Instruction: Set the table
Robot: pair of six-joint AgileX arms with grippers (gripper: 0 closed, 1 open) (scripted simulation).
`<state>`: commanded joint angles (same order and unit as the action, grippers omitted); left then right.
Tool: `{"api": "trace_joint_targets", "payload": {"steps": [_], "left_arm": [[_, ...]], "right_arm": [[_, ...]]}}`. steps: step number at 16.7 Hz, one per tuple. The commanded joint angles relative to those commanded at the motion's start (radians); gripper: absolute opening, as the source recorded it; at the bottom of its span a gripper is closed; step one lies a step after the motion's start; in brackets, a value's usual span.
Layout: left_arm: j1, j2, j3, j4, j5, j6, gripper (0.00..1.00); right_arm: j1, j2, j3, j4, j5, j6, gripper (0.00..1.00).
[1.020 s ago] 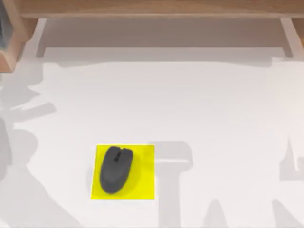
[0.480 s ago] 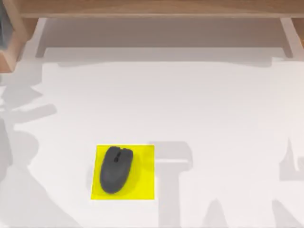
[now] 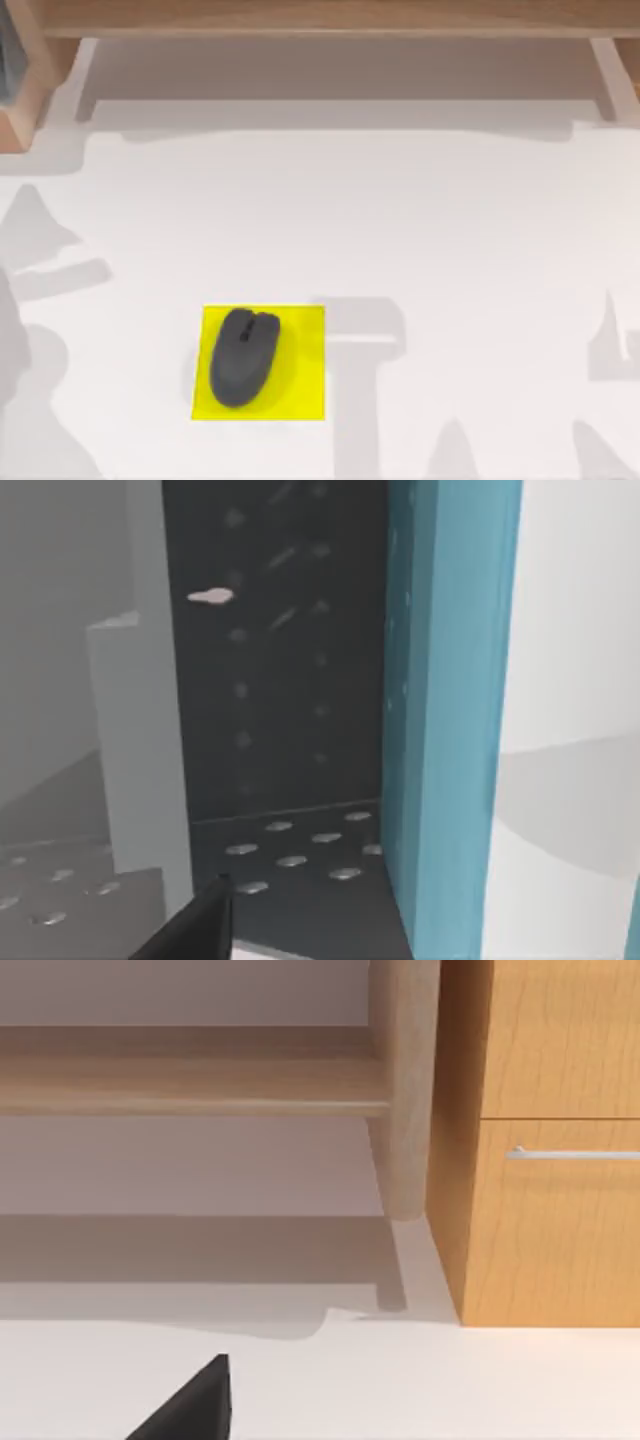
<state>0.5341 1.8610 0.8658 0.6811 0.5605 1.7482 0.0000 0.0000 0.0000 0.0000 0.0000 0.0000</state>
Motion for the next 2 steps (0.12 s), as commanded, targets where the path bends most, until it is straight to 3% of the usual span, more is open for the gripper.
{"api": "trace_joint_targets", "payload": {"steps": [2], "left_arm": [[0.005,-0.001,-0.011,0.001,0.003,0.003,1.00]], "right_arm": [[0.000,0.000,0.000,0.000,0.000,0.000,1.00]]}}
